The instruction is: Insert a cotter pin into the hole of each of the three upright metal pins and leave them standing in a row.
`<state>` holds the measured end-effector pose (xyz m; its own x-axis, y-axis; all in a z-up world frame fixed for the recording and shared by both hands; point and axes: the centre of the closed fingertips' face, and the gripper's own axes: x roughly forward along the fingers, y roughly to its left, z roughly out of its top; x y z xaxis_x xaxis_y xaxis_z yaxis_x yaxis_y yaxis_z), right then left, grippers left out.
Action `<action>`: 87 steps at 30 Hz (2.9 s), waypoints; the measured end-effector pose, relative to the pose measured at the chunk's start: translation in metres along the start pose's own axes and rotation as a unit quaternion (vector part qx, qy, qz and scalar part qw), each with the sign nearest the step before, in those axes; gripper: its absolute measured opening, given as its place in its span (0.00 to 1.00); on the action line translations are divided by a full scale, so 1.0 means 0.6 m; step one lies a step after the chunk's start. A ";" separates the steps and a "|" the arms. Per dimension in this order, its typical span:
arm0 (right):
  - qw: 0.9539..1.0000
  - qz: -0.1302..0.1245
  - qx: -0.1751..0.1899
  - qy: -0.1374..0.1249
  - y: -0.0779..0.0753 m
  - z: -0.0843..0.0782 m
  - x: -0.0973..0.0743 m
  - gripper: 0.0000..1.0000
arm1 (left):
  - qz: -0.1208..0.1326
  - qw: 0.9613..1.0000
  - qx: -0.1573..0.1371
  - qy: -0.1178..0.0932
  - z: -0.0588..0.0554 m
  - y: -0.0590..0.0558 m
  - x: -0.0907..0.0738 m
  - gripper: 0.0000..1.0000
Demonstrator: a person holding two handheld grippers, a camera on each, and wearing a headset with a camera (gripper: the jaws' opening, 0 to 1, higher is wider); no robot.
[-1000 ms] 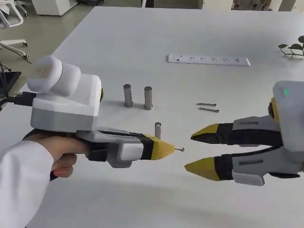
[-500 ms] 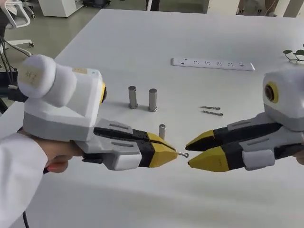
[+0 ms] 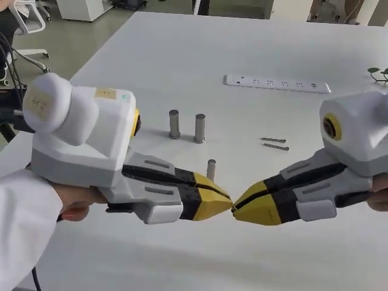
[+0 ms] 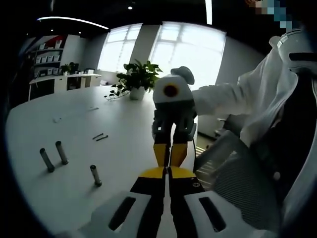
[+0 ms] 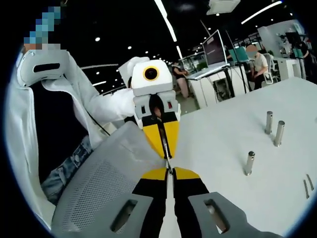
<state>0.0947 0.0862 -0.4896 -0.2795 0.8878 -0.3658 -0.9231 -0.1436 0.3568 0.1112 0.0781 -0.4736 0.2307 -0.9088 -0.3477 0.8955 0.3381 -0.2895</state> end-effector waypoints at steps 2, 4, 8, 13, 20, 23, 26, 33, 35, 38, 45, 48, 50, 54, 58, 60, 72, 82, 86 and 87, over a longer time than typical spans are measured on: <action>1.000 0.000 0.002 -0.001 -0.001 0.000 0.000 0.00 | 0.000 1.000 -0.001 -0.002 0.001 0.001 0.000 0.00; 1.000 -0.003 -0.008 0.001 -0.001 0.000 -0.001 0.00 | 0.002 1.000 -0.001 -0.001 0.000 0.002 0.000 0.00; 1.000 -0.007 -0.008 0.001 -0.005 0.001 -0.004 0.00 | 0.003 1.000 -0.003 -0.003 0.001 0.006 0.001 0.00; 1.000 -0.018 -0.019 0.001 -0.012 0.002 -0.010 0.00 | 0.003 1.000 0.001 0.000 -0.002 0.008 0.001 0.00; 0.999 -0.021 -0.046 0.000 -0.010 0.011 -0.023 0.00 | -0.001 1.000 0.008 0.014 -0.015 0.007 -0.002 0.00; 0.997 -0.024 -0.067 0.017 -0.012 0.008 -0.025 0.00 | -0.004 1.000 0.008 0.017 -0.017 0.006 0.001 0.00; 0.996 -0.027 -0.079 0.026 -0.013 0.007 -0.026 0.00 | -0.004 1.000 0.007 0.018 -0.017 0.007 0.003 0.00; 0.994 -0.036 -0.098 0.039 -0.020 0.009 -0.030 0.00 | -0.001 1.000 0.006 0.011 -0.013 0.013 0.009 0.00; 0.993 -0.041 -0.099 0.041 -0.024 0.009 -0.031 0.00 | 0.005 1.000 0.013 0.012 -0.013 0.019 0.011 0.01; 0.993 -0.052 -0.096 0.043 -0.038 0.005 -0.036 0.00 | 0.036 0.998 0.049 0.022 -0.018 0.044 0.013 0.09; 0.986 -0.126 -0.086 0.074 -0.105 -0.013 -0.059 0.00 | 0.136 0.990 0.038 -0.017 -0.002 0.124 0.012 0.34; 0.982 -0.151 -0.076 0.085 -0.137 -0.022 -0.069 0.00 | 0.179 0.983 0.026 -0.028 -0.003 0.163 0.012 0.35; 0.979 -0.165 -0.074 0.092 -0.154 -0.025 -0.072 0.00 | 0.192 0.981 0.024 -0.027 -0.007 0.178 0.014 0.36; 0.977 -0.172 -0.075 0.102 -0.174 -0.027 -0.073 0.00 | 0.215 0.976 0.012 -0.017 -0.024 0.208 0.026 0.36; 0.975 -0.177 -0.077 0.111 -0.192 -0.025 -0.070 0.00 | 0.226 0.974 -0.005 -0.010 -0.043 0.228 0.038 0.33; 0.973 -0.180 -0.080 0.118 -0.201 -0.025 -0.067 0.00 | 0.228 0.974 -0.011 -0.005 -0.054 0.236 0.044 0.31; 0.971 -0.177 -0.072 0.141 -0.232 -0.032 -0.045 0.00 | 0.229 0.973 -0.033 0.018 -0.097 0.261 0.059 0.18; 0.971 -0.173 -0.069 0.148 -0.240 -0.037 -0.035 0.00 | 0.216 0.976 -0.027 0.011 -0.091 0.257 0.066 0.09; 0.972 -0.170 -0.070 0.150 -0.239 -0.033 -0.030 0.00 | 0.216 0.976 -0.028 0.011 -0.091 0.258 0.064 0.08; 0.972 -0.169 -0.070 0.149 -0.239 -0.032 -0.028 0.00 | 0.215 0.976 -0.030 0.010 -0.091 0.258 0.064 0.08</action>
<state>0.2266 0.0832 -0.5510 0.0002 0.7310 -0.6824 -0.9965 0.0569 0.0606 0.2378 0.1086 -0.5805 0.5721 -0.6750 -0.4658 0.6939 0.7012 -0.1639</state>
